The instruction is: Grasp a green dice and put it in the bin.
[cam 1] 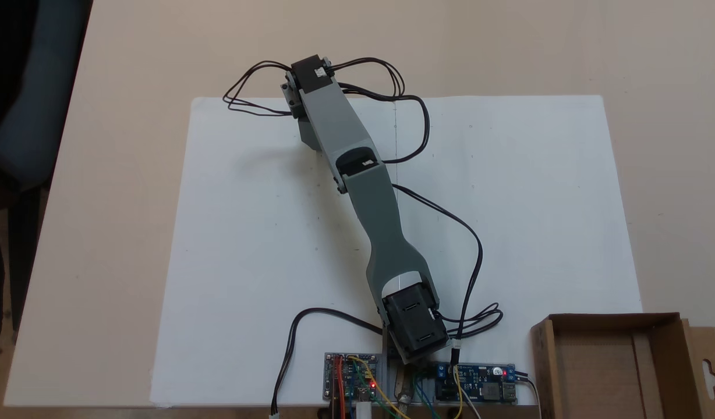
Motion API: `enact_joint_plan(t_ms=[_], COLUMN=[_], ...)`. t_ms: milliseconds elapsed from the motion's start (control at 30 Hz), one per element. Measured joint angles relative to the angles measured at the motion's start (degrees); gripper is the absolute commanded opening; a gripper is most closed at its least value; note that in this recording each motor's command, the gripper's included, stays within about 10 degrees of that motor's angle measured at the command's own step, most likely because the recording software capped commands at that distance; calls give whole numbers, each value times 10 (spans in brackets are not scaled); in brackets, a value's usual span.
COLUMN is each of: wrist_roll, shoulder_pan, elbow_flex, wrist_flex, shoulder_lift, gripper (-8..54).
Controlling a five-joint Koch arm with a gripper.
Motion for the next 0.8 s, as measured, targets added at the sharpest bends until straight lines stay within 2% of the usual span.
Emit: enact_joint_plan(t_ms=[533, 667, 733, 800], wrist_roll=[0, 0, 0, 0], shoulder_pan=[6, 6, 10, 15], elbow_flex=[0, -4, -4, -4], wrist_flex=[-4, -3, -2, 0], shoulder_lift=[0, 0, 0, -1], gripper=[308, 168, 120, 117])
